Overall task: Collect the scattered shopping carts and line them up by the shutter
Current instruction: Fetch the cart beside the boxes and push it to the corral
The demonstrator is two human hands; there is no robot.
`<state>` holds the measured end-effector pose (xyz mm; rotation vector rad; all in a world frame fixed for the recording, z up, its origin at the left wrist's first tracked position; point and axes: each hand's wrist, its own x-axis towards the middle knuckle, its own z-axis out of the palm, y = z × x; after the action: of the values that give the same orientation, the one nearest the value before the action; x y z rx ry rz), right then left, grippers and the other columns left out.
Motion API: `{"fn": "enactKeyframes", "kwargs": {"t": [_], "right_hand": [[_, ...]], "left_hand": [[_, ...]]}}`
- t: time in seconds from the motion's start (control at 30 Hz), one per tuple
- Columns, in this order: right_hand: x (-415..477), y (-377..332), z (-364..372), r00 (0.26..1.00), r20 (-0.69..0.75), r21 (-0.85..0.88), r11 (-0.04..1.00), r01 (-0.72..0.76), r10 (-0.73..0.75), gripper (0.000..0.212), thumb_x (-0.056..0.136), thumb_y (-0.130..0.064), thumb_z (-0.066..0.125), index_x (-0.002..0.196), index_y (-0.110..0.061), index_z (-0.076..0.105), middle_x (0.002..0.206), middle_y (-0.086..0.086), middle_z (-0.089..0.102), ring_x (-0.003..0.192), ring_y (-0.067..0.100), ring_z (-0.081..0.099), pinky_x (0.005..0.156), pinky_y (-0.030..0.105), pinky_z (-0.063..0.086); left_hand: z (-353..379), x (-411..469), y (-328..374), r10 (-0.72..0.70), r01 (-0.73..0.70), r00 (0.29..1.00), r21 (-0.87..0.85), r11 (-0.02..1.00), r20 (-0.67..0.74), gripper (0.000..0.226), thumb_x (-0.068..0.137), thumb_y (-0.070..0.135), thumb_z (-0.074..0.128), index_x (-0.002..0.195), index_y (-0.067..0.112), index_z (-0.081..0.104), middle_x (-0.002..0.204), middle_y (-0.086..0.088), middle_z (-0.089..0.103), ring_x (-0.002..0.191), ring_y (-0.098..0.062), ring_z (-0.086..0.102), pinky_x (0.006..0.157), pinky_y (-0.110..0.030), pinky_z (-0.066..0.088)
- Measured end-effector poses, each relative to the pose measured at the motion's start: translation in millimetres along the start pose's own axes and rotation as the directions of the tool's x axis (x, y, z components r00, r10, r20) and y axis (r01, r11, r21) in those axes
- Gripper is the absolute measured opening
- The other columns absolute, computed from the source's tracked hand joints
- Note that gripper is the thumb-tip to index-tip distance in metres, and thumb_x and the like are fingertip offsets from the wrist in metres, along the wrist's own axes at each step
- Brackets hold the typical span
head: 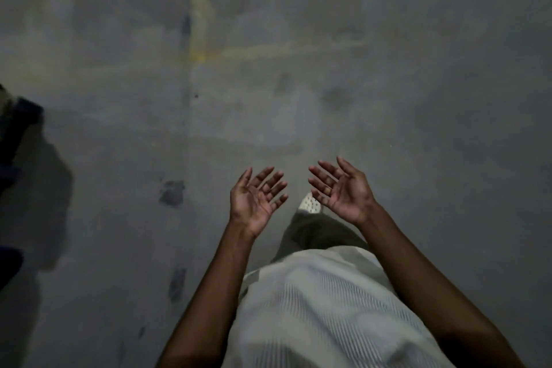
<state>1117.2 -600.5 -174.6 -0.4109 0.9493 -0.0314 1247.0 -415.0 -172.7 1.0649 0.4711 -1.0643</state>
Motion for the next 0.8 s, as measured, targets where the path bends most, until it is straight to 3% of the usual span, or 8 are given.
{"fn": "enactKeyframes", "kwargs": {"t": [0.23, 0.4, 0.57, 0.8], "right_hand": [[53, -173, 49, 0.993, 0.054, 0.127, 0.987, 0.101, -0.109, 0.041, 0.101, -0.048, 0.053, 0.124, -0.016, 0.065, 0.132, 0.010, 0.069, 0.102, 0.028, 0.072, 0.082, 0.037, 0.057], [95, -262, 62, 0.977, 0.112, 0.269, 0.952, 0.148, -0.183, 0.061, 0.102, -0.055, 0.047, 0.147, -0.014, 0.053, 0.148, 0.010, 0.059, 0.136, 0.032, 0.056, 0.103, 0.040, 0.053], [159, -369, 69, 0.962, 0.083, 0.392, 0.896, 0.209, -0.261, 0.069, 0.104, -0.061, 0.040, 0.156, -0.015, 0.042, 0.157, 0.009, 0.049, 0.145, 0.034, 0.046, 0.119, 0.045, 0.038], [254, -567, 112, 0.945, 0.045, 0.441, 0.855, 0.272, -0.324, 0.075, 0.103, -0.064, 0.041, 0.159, -0.014, 0.037, 0.160, 0.009, 0.045, 0.148, 0.034, 0.041, 0.125, 0.045, 0.025]], "left_hand": [[148, 95, 114, 0.054, -0.040, 0.991, -0.113, 0.993, 0.122, 0.063, 0.102, 0.054, 0.041, 0.147, 0.010, 0.051, 0.145, -0.022, 0.056, 0.135, -0.039, 0.054, 0.120, -0.053, 0.032], [237, 167, 163, -0.003, 0.070, 0.947, -0.196, 0.978, 0.323, 0.077, 0.101, 0.063, 0.039, 0.156, 0.008, 0.037, 0.156, -0.026, 0.041, 0.145, -0.044, 0.039, 0.125, -0.056, 0.018], [314, 265, 209, -0.051, 0.180, 0.849, -0.198, 0.964, 0.527, 0.086, 0.100, 0.070, 0.035, 0.161, 0.011, 0.025, 0.164, -0.022, 0.027, 0.153, -0.041, 0.025, 0.127, -0.054, 0.006], [467, 424, 315, -0.108, 0.256, 0.749, -0.135, 0.957, 0.654, 0.089, 0.098, 0.073, 0.034, 0.161, 0.011, 0.023, 0.165, -0.018, 0.028, 0.154, -0.036, 0.025, 0.128, -0.051, 0.005]]}}
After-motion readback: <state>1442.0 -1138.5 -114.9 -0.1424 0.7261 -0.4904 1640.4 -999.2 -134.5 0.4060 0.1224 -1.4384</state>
